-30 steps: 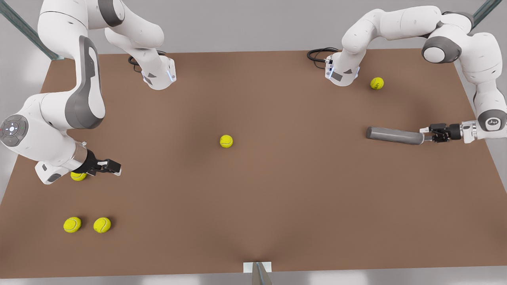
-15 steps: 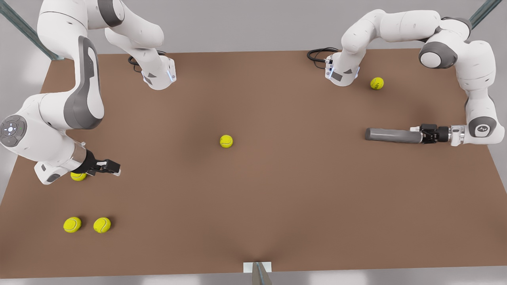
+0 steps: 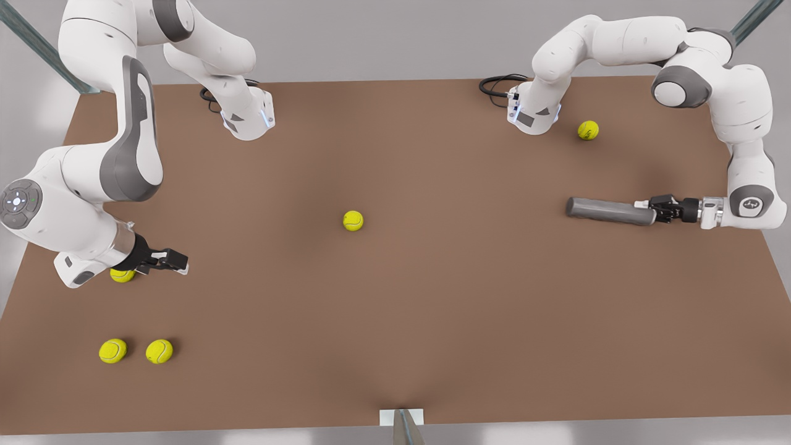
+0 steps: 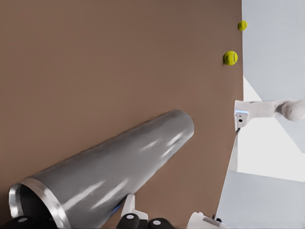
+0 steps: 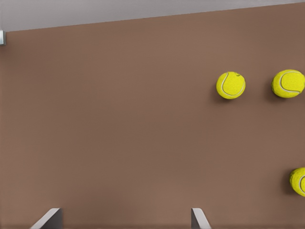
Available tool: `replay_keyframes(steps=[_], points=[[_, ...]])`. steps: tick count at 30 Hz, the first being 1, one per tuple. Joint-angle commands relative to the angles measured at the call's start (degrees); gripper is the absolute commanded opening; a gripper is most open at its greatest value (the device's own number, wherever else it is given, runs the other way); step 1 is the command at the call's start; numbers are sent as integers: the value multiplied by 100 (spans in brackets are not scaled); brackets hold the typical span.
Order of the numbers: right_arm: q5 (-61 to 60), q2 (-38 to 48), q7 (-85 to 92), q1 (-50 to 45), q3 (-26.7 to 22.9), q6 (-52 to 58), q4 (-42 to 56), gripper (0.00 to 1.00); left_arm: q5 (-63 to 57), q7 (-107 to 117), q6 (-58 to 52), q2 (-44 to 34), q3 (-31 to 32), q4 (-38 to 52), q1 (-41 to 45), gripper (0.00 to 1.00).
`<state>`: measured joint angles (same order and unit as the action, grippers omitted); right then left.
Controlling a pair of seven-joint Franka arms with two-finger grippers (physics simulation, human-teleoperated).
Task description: Put the tennis tube upright
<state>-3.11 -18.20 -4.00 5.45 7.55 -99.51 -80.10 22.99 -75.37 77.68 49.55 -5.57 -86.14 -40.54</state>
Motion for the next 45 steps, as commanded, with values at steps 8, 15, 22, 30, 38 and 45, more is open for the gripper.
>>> replay_keyframes(steps=[8,15,22,30,38,45], points=[[-5,1,22,17,1,2,3,100,-146,278,-385,-227,3,194,231,23],[-5,10,13,17,1,2,3,100,-383,568,-385,-1070,-164,186,864,21],[-119,1,48,70,1,2,3,100,-858,1288,-368,-1870,-225,186,1470,21],[-260,1,92,184,-8,2,20,100,-1262,2351,142,-2591,-243,194,2208,21],[-348,1,92,255,-16,2,47,100,-1825,3450,1135,-2644,-559,476,3132,21],[-348,1,92,255,-16,11,47,100,-2044,4917,2031,-2635,-559,467,3544,21]])
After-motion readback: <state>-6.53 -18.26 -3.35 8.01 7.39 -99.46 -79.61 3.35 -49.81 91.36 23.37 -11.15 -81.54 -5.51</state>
